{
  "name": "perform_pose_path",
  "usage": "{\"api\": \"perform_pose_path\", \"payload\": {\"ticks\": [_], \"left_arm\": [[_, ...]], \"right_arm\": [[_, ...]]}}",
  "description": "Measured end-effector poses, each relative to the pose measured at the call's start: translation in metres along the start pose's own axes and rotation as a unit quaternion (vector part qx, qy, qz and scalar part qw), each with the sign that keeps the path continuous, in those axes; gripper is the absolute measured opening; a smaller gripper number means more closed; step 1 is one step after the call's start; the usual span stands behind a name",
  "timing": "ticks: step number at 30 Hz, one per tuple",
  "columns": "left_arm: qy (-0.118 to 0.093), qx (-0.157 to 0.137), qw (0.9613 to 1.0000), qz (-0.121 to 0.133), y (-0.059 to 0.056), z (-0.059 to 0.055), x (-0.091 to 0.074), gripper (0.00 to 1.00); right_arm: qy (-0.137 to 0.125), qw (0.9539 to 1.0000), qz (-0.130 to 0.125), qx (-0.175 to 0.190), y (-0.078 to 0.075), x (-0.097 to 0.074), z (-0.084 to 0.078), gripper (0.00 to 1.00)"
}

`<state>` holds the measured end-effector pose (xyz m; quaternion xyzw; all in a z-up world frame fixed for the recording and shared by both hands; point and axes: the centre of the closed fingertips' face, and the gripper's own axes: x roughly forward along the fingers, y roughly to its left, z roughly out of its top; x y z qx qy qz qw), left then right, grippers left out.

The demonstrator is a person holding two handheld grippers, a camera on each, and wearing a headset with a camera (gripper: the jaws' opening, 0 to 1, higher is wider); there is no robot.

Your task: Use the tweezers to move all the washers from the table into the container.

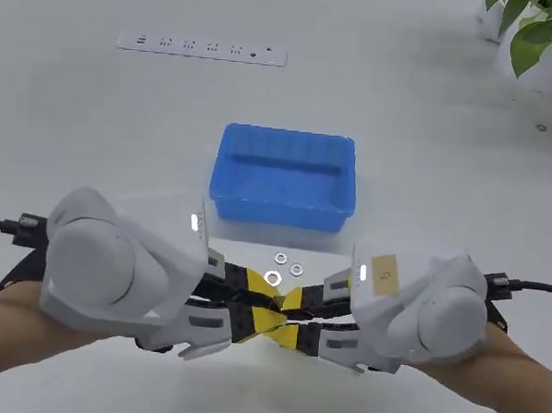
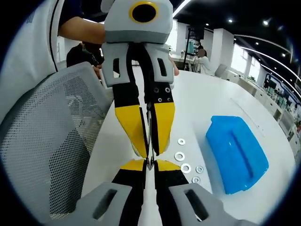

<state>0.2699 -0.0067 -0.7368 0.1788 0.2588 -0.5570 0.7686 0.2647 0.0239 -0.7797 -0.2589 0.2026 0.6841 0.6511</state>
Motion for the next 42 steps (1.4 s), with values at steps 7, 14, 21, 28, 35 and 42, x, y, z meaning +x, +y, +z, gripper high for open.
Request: {"api": "perform_pose_path", "payload": {"ticks": [7,14,21,28,35,42], "left_arm": [[-0.01,-0.017,0.9998,0.003,0.0,-0.002,-0.004,0.1],[-0.011,-0.015,0.9998,0.005,0.0,-0.004,-0.006,0.1],[-0.012,-0.012,0.9999,-0.002,-0.001,-0.003,-0.008,0.09],[-0.039,-0.031,0.9986,0.02,0.012,0.009,-0.017,0.1],[-0.051,-0.034,0.9973,0.041,0.024,0.013,-0.028,0.1],[-0.063,-0.038,0.9963,0.044,0.027,0.017,-0.034,0.12]], "right_arm": [[0.014,0.9996,-0.005,-0.024,0.001,0.002,0.001,0.1],[0.045,0.9966,-0.003,-0.069,0.001,0.01,-0.001,0.12],[0.03,0.9982,0.005,-0.052,0.003,0.006,0.001,0.1],[-0.002,0.9997,-0.018,-0.015,-0.012,0.003,0.013,0.08],[-0.027,0.9991,-0.03,0.012,-0.024,0.005,0.021,0.08],[-0.045,0.9983,-0.026,0.027,-0.025,0.004,0.026,0.08]]}}
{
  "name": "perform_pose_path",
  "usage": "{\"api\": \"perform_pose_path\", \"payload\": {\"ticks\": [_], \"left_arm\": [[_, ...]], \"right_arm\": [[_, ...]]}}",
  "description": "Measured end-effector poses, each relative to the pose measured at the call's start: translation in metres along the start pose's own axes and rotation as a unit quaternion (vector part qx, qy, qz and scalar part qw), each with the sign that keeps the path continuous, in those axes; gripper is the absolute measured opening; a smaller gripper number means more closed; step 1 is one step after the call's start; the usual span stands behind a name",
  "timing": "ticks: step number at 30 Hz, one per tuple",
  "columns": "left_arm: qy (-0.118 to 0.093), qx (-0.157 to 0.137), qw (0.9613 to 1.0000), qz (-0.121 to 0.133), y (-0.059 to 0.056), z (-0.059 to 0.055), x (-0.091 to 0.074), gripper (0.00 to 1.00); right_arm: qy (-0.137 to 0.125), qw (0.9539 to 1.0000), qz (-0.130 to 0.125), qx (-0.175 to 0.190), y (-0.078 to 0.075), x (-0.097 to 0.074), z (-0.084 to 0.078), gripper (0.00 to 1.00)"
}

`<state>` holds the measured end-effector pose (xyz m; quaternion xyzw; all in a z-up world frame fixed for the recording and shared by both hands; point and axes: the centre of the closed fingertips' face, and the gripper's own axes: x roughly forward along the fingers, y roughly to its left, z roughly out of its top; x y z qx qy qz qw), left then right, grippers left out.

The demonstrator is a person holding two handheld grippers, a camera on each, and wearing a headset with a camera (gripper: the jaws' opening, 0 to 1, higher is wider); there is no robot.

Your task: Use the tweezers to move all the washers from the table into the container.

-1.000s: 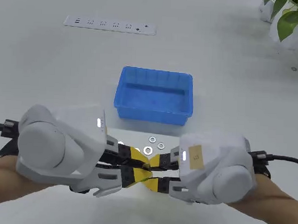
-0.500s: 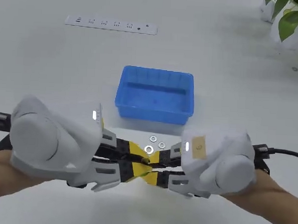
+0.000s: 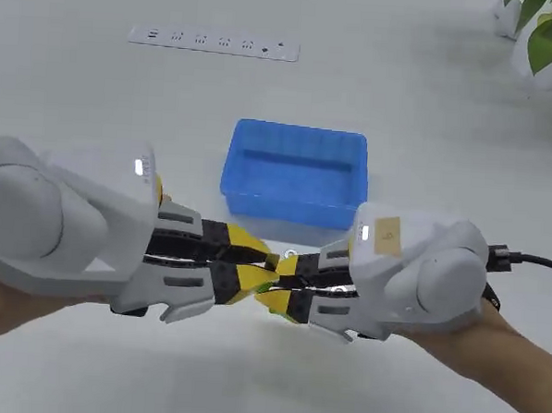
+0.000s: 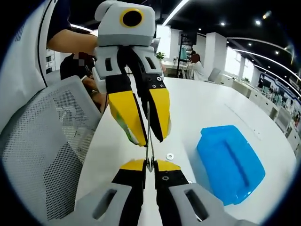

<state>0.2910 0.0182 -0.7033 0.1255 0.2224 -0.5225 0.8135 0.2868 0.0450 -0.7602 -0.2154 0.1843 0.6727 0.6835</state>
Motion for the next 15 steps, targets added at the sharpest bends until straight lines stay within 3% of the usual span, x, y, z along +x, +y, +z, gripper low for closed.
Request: {"api": "perform_pose_path", "payload": {"ticks": [3,8,15], "left_arm": [[0.008,0.012,0.9998,-0.01,-0.004,-0.002,0.001,0.09],[0.031,0.032,0.9984,-0.034,-0.01,-0.008,0.002,0.08],[0.044,0.048,0.9974,-0.03,-0.002,-0.013,-0.001,0.08]], "right_arm": [[0.004,1.0,0.004,-0.001,0.001,0.0,-0.001,0.08],[0.037,0.9981,0.02,-0.046,0.006,0.001,-0.009,0.08],[0.043,0.997,0.008,-0.064,-0.001,0.005,-0.009,0.09]]}}
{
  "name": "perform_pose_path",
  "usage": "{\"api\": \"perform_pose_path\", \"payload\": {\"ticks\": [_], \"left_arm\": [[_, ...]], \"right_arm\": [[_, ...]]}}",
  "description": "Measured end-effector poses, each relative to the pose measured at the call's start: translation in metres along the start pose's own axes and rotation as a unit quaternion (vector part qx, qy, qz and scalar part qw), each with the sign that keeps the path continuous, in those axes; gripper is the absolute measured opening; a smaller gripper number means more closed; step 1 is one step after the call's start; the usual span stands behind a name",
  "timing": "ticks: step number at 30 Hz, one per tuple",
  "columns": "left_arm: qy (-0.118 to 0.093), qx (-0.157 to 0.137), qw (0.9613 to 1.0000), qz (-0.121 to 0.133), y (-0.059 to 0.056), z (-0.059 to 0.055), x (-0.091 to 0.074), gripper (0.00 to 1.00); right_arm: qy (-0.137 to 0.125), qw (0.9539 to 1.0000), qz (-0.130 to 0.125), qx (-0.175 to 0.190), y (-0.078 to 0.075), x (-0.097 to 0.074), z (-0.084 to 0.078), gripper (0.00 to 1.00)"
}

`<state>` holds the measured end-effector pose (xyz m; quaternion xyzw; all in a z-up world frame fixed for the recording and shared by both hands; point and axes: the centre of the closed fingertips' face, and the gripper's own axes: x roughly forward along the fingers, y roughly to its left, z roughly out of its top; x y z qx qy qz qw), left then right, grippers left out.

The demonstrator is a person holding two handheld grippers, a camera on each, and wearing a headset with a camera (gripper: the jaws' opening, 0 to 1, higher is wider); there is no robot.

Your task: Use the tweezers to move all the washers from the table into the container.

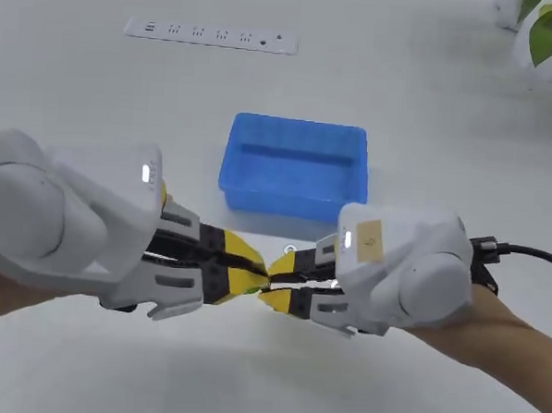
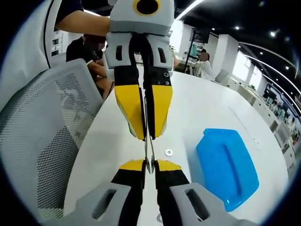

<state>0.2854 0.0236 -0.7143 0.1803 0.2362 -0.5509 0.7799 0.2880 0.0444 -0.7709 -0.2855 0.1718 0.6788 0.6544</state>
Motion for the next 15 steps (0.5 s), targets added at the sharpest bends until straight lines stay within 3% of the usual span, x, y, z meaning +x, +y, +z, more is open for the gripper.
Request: {"api": "perform_pose_path", "payload": {"ticks": [6,15], "left_arm": [[0.011,0.0,0.9999,0.007,0.007,-0.007,-0.003,0.08],[0.009,-0.019,0.9995,0.022,0.023,-0.011,-0.004,0.08]], "right_arm": [[0.009,0.9998,-0.007,-0.019,-0.007,0.008,0.0,0.1],[0.005,0.9999,-0.013,0.004,-0.018,0.013,0.0,0.12]]}}
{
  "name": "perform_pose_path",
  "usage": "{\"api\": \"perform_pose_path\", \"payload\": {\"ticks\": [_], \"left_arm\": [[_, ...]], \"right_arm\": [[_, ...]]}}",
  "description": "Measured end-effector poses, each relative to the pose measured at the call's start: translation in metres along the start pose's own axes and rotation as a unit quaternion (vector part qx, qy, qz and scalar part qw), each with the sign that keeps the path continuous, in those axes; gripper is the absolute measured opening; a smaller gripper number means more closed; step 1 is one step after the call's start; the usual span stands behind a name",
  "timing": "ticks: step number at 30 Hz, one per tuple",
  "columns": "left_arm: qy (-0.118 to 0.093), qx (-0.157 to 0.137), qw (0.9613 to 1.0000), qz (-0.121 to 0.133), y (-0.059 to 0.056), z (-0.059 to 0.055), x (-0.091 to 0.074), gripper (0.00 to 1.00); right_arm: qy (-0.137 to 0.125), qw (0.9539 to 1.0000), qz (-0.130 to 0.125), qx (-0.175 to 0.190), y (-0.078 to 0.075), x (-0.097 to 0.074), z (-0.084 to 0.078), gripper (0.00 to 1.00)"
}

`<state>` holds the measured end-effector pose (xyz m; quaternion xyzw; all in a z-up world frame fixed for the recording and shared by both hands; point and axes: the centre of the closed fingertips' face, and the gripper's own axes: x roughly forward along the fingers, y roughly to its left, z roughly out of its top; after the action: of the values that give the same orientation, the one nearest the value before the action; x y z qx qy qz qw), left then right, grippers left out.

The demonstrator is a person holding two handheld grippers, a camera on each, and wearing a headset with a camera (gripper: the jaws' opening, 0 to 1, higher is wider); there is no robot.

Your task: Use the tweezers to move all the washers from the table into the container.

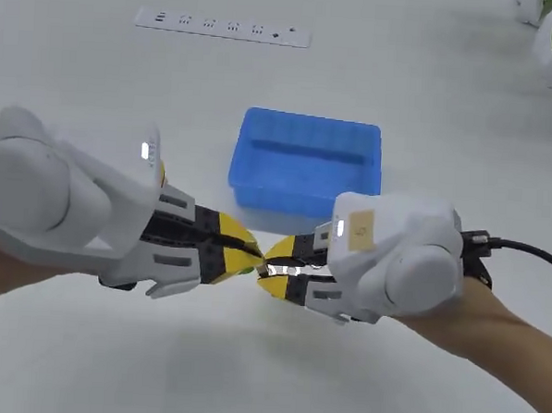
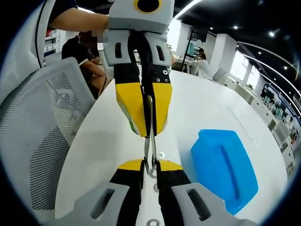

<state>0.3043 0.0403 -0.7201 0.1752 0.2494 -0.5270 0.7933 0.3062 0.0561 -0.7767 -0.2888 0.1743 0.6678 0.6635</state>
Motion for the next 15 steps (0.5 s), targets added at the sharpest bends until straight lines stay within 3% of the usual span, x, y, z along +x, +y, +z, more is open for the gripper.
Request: {"api": "perform_pose_path", "payload": {"ticks": [15], "left_arm": [[0.001,-0.007,1.0,-0.001,0.0036,-0.0033,0.006,0.08]], "right_arm": [[0.003,0.9999,0.001,0.012,-0.0012,0.0043,-0.0044,0.12]]}}
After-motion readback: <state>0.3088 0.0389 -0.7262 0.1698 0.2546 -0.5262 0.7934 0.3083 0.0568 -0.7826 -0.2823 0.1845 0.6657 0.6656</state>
